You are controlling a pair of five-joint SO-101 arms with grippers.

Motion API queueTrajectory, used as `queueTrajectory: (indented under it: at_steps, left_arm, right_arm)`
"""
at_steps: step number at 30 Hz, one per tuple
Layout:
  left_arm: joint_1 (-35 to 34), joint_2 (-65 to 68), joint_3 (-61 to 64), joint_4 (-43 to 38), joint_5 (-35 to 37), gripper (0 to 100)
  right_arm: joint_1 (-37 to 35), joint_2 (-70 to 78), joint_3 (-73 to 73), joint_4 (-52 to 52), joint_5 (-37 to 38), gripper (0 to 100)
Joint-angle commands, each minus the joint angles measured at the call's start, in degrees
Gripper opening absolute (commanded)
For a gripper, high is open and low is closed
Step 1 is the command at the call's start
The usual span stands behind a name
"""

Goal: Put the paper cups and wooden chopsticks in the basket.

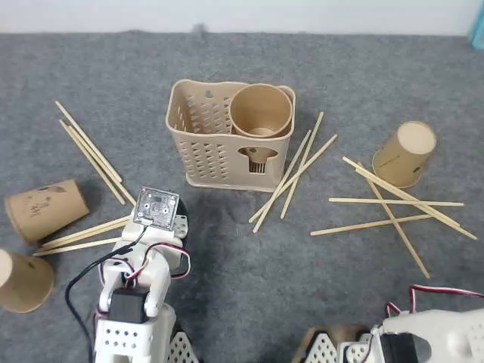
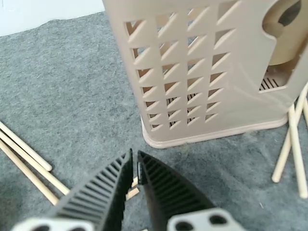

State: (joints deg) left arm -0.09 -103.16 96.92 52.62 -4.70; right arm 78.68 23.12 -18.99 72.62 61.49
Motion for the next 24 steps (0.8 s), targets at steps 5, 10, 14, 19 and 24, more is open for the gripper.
queueTrajectory:
  at_steps: [5,10,14,19,24]
  left_arm:
    - [-0.4,-0.3,-0.3,0.0,-0.6,2]
    - [-0.2,-0.3,-0.3,0.6,-0.6,2]
    - [-0.2,-0.3,-0.3,0.6,-0.6,2]
    - [-0.2,-0.3,-0.3,0.6,-0.6,1]
    - [-0.1,-0.3,-0.3,0.6,-0.6,1]
  right_arm:
    - [-8.2,-1.5,-14.2,17.6,-16.8,0.6]
    - [-16.7,-2.0,-20.1,25.6,-30.2,0.6]
    - [-24.5,-2.1,-26.3,30.3,-40.6,0.6]
    - [-33.0,-4.9,-32.4,30.2,-53.0,0.6]
    - [-42.4,-9.1,-39.6,30.1,-61.4,0.6]
